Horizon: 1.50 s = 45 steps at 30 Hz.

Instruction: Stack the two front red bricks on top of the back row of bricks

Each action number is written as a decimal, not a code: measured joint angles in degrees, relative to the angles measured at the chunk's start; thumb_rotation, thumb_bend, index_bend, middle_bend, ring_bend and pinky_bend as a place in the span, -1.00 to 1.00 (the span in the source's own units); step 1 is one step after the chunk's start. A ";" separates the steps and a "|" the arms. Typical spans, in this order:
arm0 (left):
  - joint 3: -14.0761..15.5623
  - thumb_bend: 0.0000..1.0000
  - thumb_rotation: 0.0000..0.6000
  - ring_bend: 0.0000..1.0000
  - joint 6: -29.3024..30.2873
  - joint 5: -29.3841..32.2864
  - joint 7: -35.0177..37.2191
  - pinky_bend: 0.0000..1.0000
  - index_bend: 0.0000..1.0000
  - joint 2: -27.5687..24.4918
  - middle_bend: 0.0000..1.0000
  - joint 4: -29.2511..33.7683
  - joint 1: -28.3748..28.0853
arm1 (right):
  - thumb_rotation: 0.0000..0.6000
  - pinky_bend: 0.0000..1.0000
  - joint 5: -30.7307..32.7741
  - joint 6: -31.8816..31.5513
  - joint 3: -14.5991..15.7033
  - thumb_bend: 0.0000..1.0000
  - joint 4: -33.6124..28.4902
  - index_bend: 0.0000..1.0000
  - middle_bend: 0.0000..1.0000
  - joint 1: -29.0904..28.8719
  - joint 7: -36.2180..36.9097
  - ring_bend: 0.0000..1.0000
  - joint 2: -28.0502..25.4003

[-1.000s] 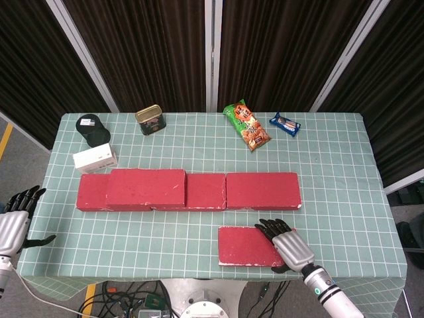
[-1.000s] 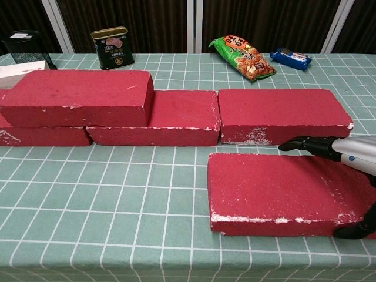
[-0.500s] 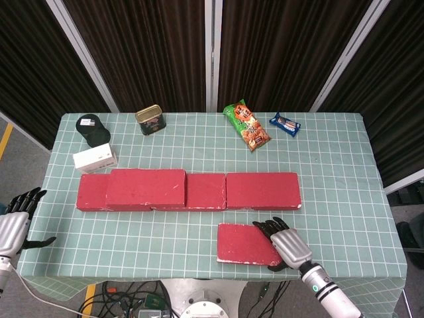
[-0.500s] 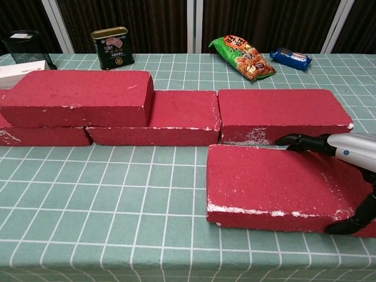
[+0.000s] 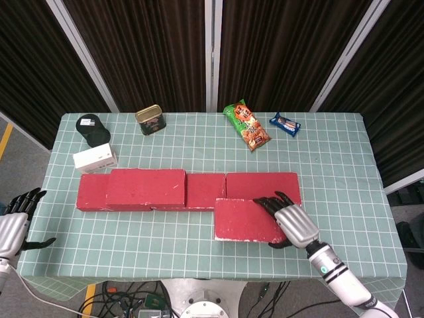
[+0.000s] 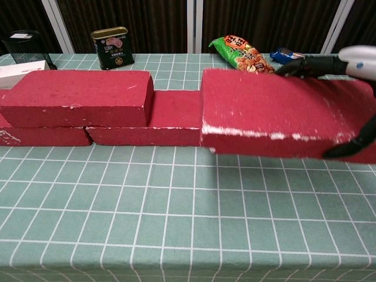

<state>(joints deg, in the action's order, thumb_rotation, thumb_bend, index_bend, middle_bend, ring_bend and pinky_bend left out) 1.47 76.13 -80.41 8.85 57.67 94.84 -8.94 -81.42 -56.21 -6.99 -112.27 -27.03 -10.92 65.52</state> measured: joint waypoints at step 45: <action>-0.62 -1.00 1.00 -1.00 -1.06 -2.62 6.34 -1.00 -0.87 0.89 -1.00 -3.93 1.14 | 1.00 -0.86 27.24 20.63 -4.72 -0.93 20.56 -0.71 -0.48 -27.89 2.45 -0.67 9.73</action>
<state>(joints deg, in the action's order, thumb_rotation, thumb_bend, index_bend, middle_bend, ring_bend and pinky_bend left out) 0.86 75.07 -83.03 15.20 58.56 90.91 -7.80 -54.18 -35.59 -11.72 -91.72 -54.91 -8.47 75.25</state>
